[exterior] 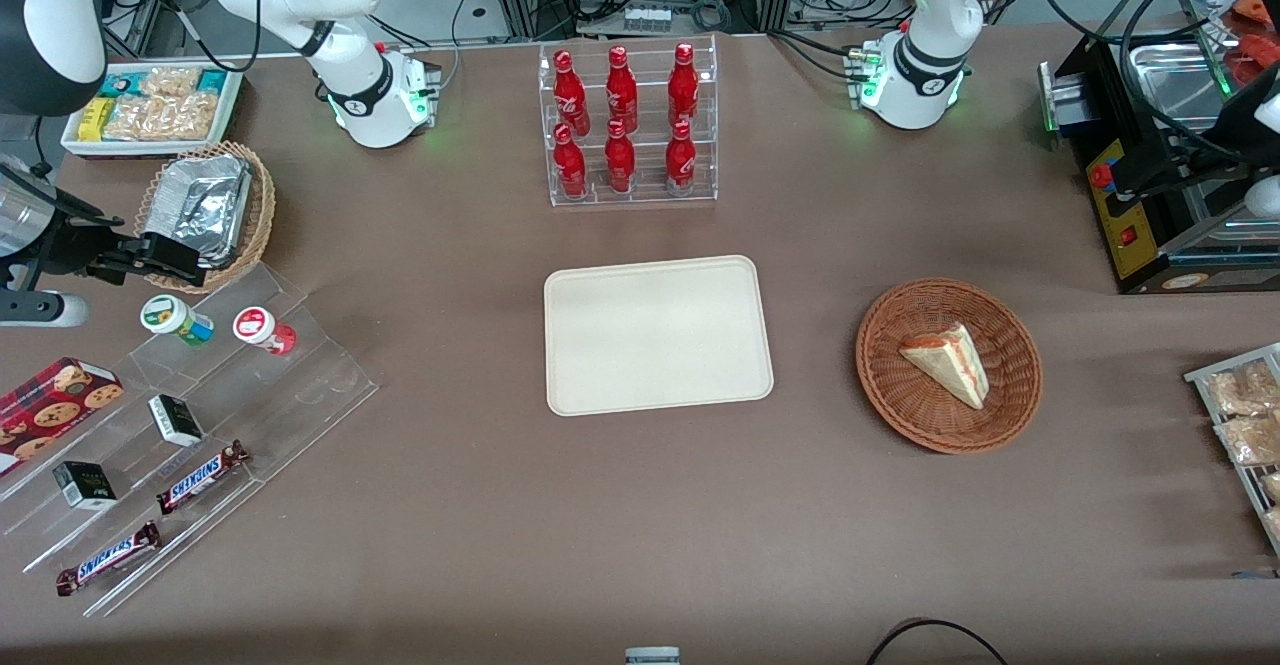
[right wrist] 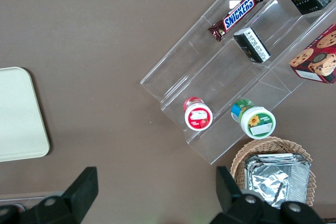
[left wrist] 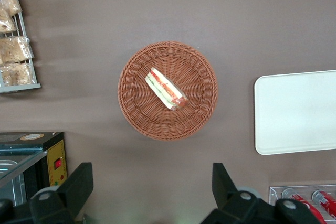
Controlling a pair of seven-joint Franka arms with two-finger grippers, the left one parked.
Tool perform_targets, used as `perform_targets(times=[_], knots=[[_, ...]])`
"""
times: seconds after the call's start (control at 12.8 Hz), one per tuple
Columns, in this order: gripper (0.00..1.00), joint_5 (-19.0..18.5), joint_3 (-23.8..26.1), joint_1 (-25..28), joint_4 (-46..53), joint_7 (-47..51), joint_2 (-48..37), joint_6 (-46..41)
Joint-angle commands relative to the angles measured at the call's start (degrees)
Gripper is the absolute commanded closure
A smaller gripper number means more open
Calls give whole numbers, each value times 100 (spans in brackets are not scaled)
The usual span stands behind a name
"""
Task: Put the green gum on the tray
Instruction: 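Lower the open right gripper toward the green gum cup on the acrylic stand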
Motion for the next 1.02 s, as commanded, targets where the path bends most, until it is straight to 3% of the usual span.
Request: perform_targets(times=[0.0,0.31,0.78,0.94], knots=[[0,-68,-106,45,114,20,32,-35],[0,-41,-185,-26,-412,-408,-135,96],[0,-50,-853,-17,-2379,-2744,-995,1903],[0,-50,-1186,-17,-2812,-3964,-1050,2537]])
